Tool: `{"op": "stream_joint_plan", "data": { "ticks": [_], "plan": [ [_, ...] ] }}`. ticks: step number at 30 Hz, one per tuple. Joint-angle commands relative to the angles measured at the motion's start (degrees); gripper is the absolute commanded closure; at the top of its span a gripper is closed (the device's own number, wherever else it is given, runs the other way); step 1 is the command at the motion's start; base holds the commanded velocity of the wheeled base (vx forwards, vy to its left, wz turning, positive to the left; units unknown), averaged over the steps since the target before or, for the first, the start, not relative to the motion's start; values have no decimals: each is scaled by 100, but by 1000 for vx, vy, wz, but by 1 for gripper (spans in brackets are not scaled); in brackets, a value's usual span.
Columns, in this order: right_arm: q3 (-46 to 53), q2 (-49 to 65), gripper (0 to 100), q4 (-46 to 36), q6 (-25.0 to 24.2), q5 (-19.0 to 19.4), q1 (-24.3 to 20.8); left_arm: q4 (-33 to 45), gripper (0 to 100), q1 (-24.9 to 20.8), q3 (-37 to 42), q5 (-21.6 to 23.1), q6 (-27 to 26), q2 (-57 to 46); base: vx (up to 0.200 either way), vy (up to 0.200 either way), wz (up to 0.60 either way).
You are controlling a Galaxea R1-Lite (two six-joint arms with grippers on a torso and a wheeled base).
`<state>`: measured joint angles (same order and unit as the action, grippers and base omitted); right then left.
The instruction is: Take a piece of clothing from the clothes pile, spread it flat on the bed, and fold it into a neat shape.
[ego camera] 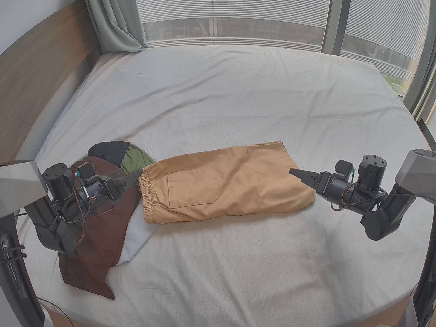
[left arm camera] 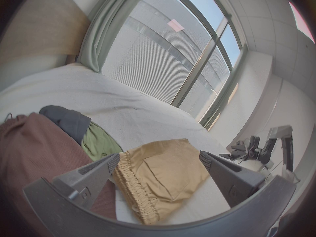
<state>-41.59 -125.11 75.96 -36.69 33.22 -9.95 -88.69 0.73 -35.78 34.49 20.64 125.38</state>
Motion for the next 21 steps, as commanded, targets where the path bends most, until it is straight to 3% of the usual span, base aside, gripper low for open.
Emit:
{"op": "stream_joint_plan", "data": {
  "ticks": [1, 21],
  "plan": [
    [134, -136, 0, -196, 101, 0, 2, 0, 0, 50, 62, 14, -297, 101, 0, 0, 0],
    [152, -532, 0, -697, 224, 0, 19, 0, 0, 76, 54, 14, -306, 127, 0, 0, 0]
  ]
}}
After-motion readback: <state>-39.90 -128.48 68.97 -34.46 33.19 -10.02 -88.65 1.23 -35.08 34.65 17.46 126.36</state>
